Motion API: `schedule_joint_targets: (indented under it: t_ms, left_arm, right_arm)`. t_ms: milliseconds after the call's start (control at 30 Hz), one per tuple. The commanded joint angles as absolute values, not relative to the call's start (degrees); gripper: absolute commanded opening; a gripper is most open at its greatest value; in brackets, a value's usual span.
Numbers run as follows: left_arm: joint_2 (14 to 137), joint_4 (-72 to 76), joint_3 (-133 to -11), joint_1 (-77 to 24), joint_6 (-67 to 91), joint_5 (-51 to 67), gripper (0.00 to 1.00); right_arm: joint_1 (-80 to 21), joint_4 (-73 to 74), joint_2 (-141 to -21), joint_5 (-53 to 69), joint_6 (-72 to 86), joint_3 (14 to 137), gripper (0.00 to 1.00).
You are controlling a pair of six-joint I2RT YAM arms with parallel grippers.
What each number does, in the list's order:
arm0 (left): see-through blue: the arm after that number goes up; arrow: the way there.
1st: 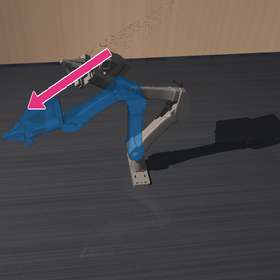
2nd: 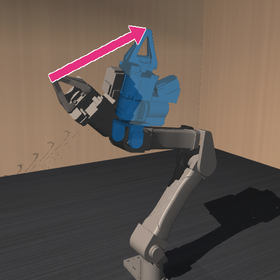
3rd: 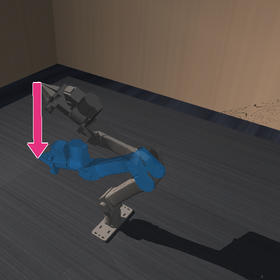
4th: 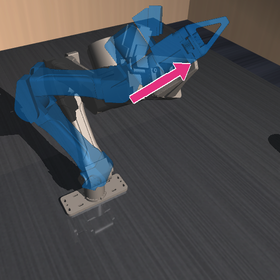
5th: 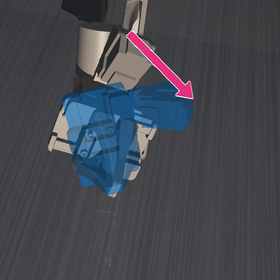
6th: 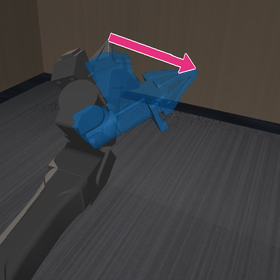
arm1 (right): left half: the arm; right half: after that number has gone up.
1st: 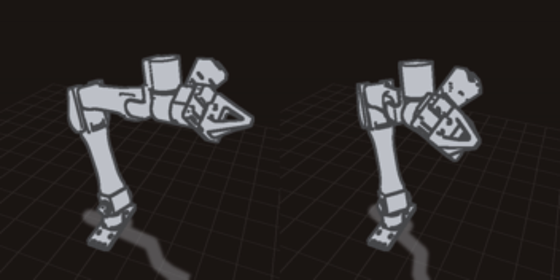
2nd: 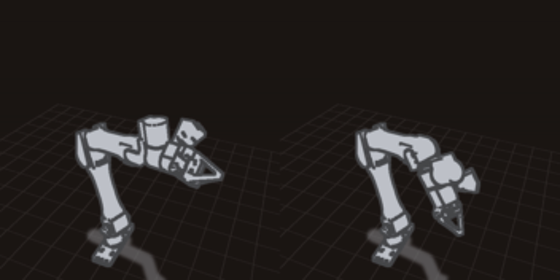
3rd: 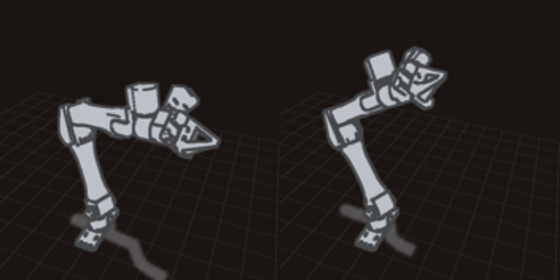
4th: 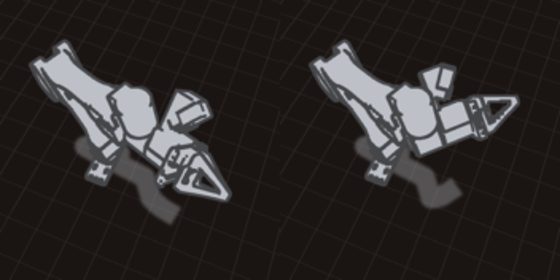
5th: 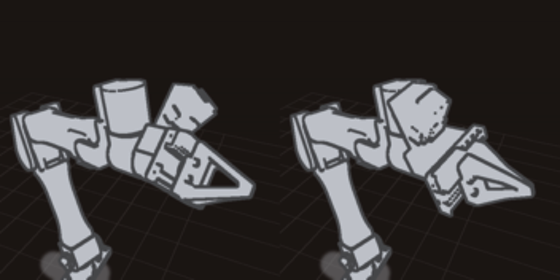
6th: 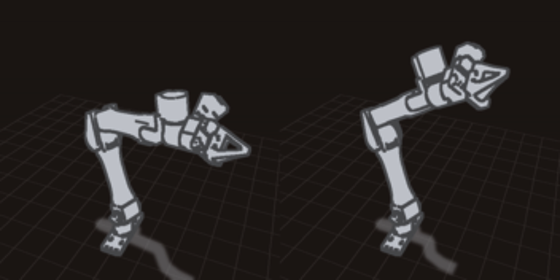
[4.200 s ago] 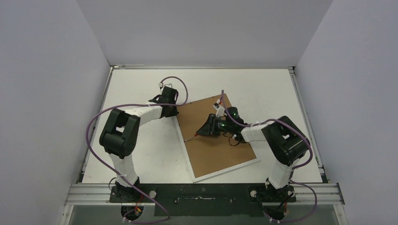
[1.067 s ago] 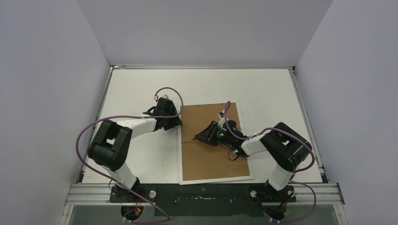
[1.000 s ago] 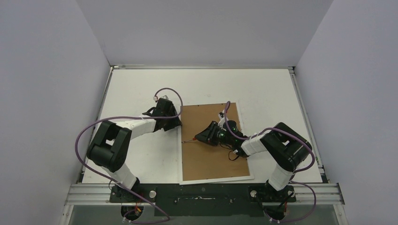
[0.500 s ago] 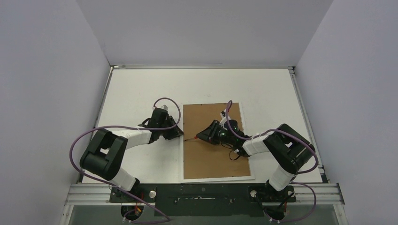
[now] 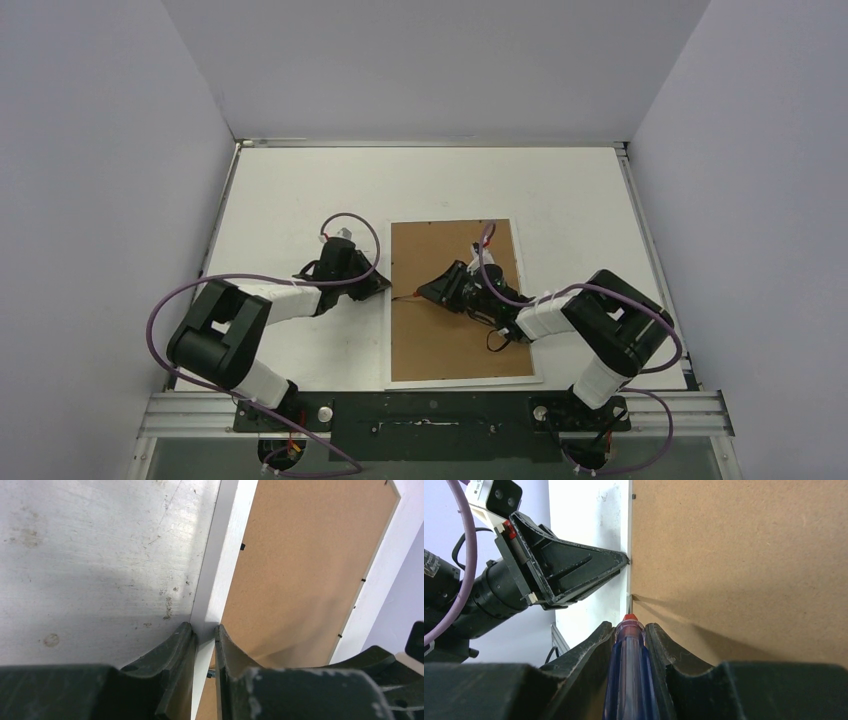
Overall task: Take the photo out of the frame
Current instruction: Release the photo frame item from the photo frame.
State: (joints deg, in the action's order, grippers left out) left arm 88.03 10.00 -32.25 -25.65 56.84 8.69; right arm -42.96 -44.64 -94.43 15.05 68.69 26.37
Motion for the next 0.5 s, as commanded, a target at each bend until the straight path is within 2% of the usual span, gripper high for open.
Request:
schedule_joint_targets:
  t_ms: [0,267,467]
  left_arm:
    - [89.81,8.46,-28.57,-28.85,60.72,7.71,0.01]
    - [89.08,10.63,-26.45,-29.49,62.94,6.83,0.00]
    - [87.49,10.99,-25.34,-29.88,64.49,5.55,0.00]
  right_arm:
    - [-48.05,-45.70,-93.94,9.76,68.91,26.74,0.00]
    - [-49.81,-40.85,-92.96,8.94,67.90,29.64,0.00]
    - [-53.34,-24.87,-90.49,5.64,62.91,37.34,0.00]
